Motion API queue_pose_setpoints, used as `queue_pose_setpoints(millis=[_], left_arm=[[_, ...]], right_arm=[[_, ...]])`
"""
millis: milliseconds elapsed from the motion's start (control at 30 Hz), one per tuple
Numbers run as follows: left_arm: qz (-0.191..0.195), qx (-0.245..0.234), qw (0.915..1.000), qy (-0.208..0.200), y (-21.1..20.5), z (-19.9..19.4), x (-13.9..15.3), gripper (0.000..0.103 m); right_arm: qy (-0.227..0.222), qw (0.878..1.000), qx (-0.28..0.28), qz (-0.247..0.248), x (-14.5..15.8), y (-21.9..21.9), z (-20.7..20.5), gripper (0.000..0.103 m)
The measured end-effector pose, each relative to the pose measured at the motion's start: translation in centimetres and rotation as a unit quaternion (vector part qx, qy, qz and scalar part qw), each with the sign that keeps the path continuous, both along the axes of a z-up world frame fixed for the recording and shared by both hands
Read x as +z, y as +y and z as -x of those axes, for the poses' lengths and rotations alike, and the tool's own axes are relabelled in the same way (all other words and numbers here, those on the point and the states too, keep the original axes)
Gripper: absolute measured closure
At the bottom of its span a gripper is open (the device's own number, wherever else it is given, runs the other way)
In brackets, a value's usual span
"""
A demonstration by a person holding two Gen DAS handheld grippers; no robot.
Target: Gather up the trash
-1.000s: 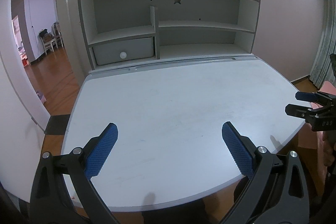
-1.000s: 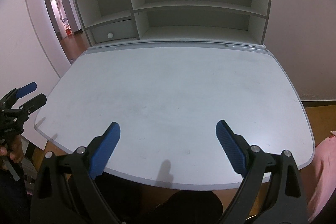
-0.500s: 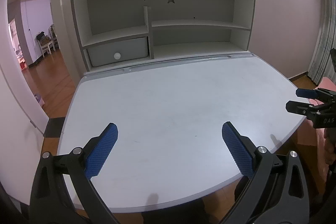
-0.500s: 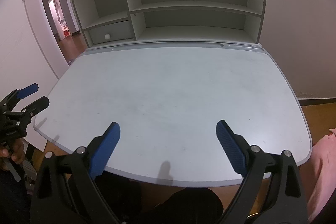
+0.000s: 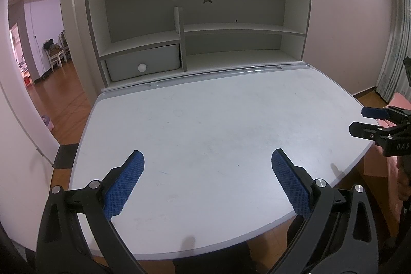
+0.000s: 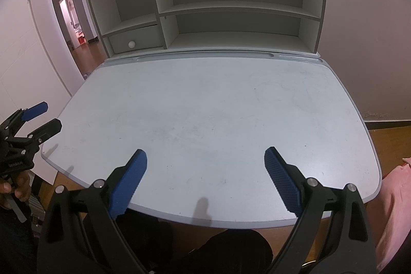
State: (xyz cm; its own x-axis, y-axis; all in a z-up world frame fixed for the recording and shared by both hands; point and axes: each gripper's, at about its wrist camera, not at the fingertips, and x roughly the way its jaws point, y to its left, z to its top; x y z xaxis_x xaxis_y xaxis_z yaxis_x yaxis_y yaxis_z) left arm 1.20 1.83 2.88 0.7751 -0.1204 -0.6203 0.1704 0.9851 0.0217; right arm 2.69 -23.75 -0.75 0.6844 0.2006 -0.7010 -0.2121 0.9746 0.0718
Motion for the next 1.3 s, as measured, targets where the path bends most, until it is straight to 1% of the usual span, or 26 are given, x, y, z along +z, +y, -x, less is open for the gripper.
queue_pose_setpoints(millis=[1167,1300], left_arm=[[-0.001,0.008,0.9999,0.007,-0.08,-0.09,-0.31,0.007],[-0.001,0.011,0.9999,0.002,0.01,0.01,-0.24,0.007]], right_arm=[[-0.002,1.000,0.001,0.000,0.00,-0.01,0.05,0.013],[-0.003,1.000,0.001,0.001,0.00,0.01,0.03,0.014]])
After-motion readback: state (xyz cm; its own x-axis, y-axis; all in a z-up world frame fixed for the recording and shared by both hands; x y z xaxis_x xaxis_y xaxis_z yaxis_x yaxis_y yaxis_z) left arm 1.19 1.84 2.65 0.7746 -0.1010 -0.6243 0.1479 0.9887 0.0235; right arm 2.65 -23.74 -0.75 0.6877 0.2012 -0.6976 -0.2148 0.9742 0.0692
